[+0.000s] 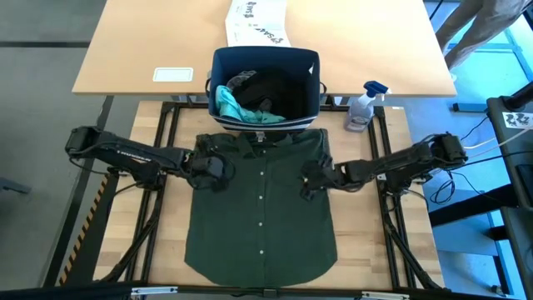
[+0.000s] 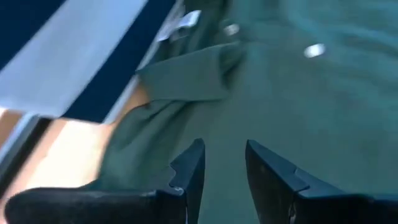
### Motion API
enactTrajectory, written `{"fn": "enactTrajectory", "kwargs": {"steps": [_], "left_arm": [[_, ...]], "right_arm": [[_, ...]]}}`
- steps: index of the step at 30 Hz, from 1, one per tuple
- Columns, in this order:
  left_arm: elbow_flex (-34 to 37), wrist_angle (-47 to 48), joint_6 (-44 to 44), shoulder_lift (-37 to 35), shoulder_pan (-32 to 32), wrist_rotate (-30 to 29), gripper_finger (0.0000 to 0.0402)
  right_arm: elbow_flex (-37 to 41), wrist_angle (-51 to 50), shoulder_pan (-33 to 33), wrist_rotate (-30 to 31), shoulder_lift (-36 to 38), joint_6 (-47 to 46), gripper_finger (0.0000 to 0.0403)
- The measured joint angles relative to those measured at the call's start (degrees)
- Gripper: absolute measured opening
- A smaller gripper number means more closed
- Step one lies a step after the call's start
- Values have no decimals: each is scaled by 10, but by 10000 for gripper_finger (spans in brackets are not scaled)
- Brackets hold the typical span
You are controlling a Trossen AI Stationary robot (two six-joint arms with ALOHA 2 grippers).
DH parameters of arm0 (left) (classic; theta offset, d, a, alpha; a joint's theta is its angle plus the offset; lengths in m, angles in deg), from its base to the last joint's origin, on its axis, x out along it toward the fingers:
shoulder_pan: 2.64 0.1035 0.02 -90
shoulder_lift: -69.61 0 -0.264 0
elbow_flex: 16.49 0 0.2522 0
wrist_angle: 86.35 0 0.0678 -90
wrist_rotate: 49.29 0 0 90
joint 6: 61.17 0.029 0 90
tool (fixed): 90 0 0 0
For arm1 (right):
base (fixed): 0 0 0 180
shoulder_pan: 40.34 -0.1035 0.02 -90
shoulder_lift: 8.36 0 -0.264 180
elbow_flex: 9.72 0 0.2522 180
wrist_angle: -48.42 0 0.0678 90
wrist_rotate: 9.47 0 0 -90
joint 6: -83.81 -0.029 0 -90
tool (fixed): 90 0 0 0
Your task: Fold Laundry from Bin
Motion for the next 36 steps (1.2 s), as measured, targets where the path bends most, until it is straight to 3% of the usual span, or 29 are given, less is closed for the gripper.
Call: {"fn": "enactTrajectory", "kwargs": {"steps": [4,9,12,18,22,26,36], "left_arm": [[0,-30,-14,0,-10,72,131],[-1,-68,-39,10,-57,186,155],[-1,-105,-47,25,-115,200,156],[-1,-208,-62,87,-229,159,154],[-20,-248,-76,142,-290,134,154],[-91,-213,-88,201,-346,114,154],[-307,-29,-151,347,-464,103,153]], "right_arm": [[0,41,-22,-63,-12,-2,182],[0,140,-76,-208,-34,-1,213],[0,207,-120,-243,-52,-3,219],[0,306,-207,-199,-89,-5,214],[-21,318,-253,-153,-106,-17,206],[-59,314,-296,-99,-121,-10,197],[-182,250,-376,-38,-178,2,188]]}}
